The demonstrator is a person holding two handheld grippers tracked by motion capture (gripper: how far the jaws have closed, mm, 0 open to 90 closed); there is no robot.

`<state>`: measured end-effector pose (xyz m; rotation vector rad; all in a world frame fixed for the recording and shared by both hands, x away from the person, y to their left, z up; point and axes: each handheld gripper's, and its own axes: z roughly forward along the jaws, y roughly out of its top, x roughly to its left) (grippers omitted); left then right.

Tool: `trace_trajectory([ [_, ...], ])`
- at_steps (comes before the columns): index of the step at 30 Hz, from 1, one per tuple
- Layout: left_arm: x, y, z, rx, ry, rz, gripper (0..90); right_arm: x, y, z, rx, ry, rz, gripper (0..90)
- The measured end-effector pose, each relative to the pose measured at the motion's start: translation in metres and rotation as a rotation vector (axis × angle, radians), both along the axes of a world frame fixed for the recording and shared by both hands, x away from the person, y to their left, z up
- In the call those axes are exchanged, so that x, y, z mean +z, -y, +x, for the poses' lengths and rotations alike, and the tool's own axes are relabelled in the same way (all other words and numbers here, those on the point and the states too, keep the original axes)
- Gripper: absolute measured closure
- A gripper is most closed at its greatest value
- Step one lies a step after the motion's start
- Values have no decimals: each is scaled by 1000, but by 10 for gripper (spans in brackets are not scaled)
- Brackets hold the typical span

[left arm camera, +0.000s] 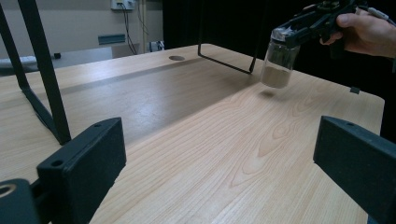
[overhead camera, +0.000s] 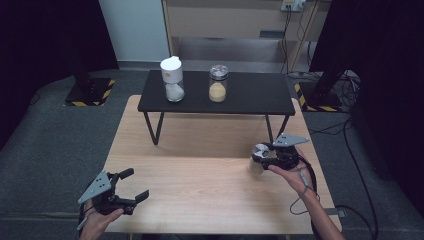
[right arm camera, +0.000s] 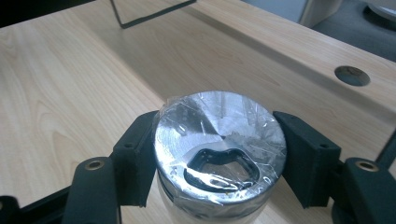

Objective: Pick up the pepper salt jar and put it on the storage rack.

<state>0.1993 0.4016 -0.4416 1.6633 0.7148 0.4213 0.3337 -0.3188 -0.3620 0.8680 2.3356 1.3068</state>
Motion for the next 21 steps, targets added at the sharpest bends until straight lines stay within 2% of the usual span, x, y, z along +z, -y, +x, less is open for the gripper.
trace_trajectory([
  [21, 0, 0, 0, -1, 0, 1, 13, 61, -14, 11, 124, -16, -6, 356],
])
